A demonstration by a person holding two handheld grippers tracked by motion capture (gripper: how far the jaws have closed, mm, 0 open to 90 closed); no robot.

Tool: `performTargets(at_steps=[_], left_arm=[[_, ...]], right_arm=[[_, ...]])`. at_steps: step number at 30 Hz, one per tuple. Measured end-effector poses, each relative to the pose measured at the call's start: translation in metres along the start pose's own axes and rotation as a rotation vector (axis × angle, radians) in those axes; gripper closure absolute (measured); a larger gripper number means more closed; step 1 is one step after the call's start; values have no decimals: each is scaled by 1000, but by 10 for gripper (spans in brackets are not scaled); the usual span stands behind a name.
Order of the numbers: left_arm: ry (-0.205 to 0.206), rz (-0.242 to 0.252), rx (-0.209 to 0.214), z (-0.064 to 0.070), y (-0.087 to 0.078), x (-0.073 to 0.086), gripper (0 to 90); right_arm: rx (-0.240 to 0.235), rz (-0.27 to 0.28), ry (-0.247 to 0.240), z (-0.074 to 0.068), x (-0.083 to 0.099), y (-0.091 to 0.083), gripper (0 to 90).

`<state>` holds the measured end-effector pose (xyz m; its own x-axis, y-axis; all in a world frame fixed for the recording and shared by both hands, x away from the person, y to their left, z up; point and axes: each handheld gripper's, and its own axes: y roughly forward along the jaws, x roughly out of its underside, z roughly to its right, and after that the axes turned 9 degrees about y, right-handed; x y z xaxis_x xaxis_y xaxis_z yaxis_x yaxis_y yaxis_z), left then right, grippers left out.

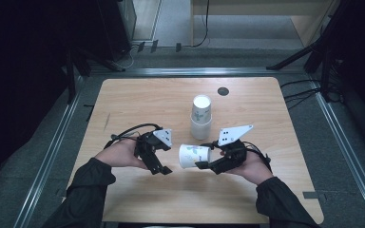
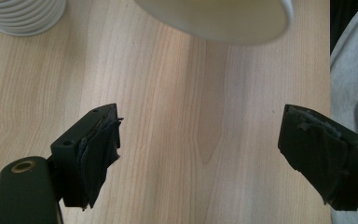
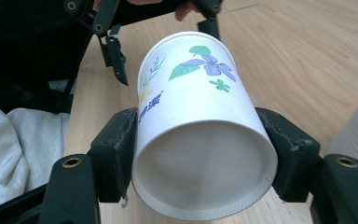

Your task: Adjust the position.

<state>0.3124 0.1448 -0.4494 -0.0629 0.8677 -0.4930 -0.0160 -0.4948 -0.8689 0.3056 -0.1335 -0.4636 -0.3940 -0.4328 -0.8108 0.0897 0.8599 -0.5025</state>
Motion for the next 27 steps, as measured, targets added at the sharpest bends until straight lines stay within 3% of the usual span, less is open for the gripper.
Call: performTargets(at_steps=[9,14,18,27], left_arm=[[-78,121,8,1,-3,20,131],[-136,161,-39,2,2,21,134],[-126,179,-31,6,7,17,134],[-142,329,-14,4,10,7,134]], right_arm=[[-2,46,12,3,0,-12,342],[-18,81,21,4,-2,-12,342],[-28,92,26,4,-3,-11,342],[-67,109,31,3,-4,-10,342]])
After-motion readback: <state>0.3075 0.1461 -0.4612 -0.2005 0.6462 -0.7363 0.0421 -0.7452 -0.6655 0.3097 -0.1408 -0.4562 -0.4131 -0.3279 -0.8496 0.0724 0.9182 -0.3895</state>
